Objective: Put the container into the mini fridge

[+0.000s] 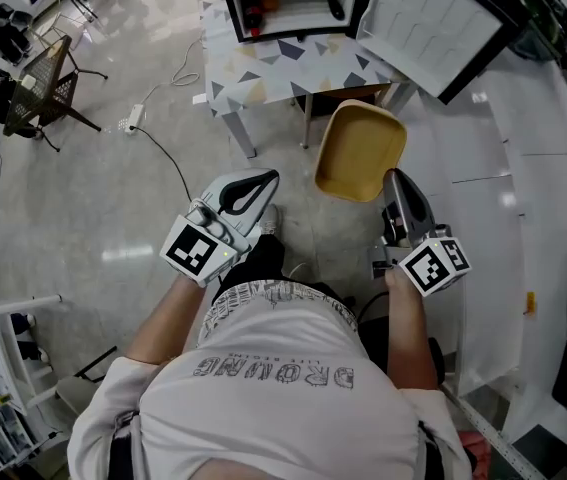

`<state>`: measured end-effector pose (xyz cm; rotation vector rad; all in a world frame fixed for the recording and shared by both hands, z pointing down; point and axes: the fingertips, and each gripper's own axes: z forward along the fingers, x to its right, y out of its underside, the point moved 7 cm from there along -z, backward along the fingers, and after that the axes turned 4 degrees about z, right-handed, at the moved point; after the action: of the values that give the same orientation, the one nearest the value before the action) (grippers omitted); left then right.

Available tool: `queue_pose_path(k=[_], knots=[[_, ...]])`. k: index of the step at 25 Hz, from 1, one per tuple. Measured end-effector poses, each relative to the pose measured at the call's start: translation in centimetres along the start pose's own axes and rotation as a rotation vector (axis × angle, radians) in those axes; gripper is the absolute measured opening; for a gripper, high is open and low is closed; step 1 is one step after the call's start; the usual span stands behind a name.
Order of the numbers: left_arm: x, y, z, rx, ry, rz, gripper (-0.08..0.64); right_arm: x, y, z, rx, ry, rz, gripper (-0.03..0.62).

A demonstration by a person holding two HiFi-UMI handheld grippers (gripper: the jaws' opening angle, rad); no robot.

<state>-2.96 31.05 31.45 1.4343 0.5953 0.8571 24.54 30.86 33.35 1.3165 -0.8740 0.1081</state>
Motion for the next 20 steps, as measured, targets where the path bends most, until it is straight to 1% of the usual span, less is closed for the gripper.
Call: queue_pose_path(k=[5,9,12,17,20], knots=[[-2.0,0.8,1.9,-0.003,0.011,-0.007,0.008,1.6,-0.4,1.9,0.0,0.021,0.004,0.009],[-4.7,1.5,3.7,0.006,0.016,-0.022,0.008,3.2,-0.6,4.6,-0.005,0.033,-0.001,0.009],[-7.4,2.0,5.1,0.011,0.012,-0.041,0.008,4.5,-0.7,7.3,-0.005,0.041,0.001,0.009],[-13.0,3.7,7.2,-0.011,0.022,-0.042,0.008,5.7,-1.2,13.1,-0.026,0.057,0.005,0.01],[-16.4,4.1,8.7,0.001,0.017,-0.069,0.008,6.6,-1.6,16.7,-0.035,0.067,-0.003,0.009]])
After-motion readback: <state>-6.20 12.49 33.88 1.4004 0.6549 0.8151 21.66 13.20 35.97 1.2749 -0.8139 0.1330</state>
